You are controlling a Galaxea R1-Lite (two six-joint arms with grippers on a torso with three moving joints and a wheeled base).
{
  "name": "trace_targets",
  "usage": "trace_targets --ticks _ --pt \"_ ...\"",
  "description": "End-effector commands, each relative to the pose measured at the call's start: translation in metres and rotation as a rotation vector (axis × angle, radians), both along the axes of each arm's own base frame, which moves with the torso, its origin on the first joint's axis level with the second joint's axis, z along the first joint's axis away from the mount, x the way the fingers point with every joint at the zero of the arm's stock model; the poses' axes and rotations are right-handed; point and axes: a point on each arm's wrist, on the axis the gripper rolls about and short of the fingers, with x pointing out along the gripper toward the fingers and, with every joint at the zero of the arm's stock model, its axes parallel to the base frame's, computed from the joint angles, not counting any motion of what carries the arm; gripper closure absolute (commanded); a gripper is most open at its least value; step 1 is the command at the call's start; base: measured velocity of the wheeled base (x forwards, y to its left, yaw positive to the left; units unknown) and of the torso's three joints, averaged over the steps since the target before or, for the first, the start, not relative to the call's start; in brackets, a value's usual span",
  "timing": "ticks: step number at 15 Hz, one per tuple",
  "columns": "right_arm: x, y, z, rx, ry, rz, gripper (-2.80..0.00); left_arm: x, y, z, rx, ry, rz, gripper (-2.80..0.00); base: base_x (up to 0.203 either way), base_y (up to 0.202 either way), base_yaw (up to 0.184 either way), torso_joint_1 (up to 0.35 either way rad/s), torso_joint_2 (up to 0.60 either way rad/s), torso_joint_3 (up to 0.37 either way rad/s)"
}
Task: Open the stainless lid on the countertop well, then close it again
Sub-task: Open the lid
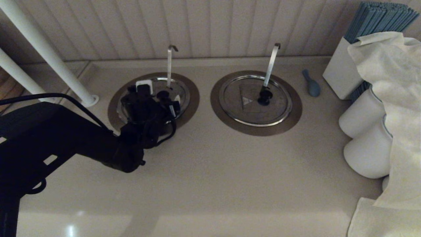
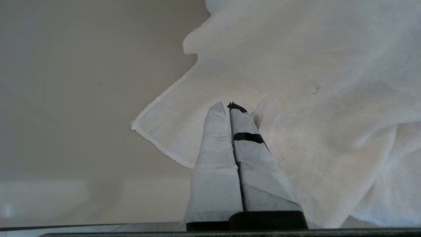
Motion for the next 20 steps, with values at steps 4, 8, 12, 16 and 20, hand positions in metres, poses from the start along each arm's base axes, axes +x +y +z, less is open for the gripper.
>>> trace_targets --ticks 4,8,12,16,20 --pt "0.0 0.0 0.0 0.0 -0.001 0.0 0.0 0.024 -0.002 -0.005 -0.032 -0.042 0.032 -2.8 0.0 0.0 0.0 0.0 0.0 0.0" --pt "0.0 0.0 0.0 0.0 0.0 0.0 0.0 0.025 -0.002 0.001 -0.044 -0.065 0.034 -2.8 0.0 0.0 0.0 0.0 0.0 0.0" --pt "0.0 0.0 0.0 0.0 -0.001 0.001 0.0 0.029 0.018 0.008 -0.047 -0.085 0.076 -2.8 0.0 0.0 0.0 0.0 0.0 0.0" --pt "0.0 0.0 0.0 0.0 -0.001 0.0 0.0 0.024 0.039 0.034 -0.06 -0.135 0.11 -2.8 0.0 0.0 0.0 0.0 0.0 0.0" --pt "0.0 0.0 0.0 0.0 0.0 0.0 0.0 0.023 0.038 0.032 -0.055 -0.126 0.108 -2.8 0.0 0.0 0.0 0.0 0.0 0.0"
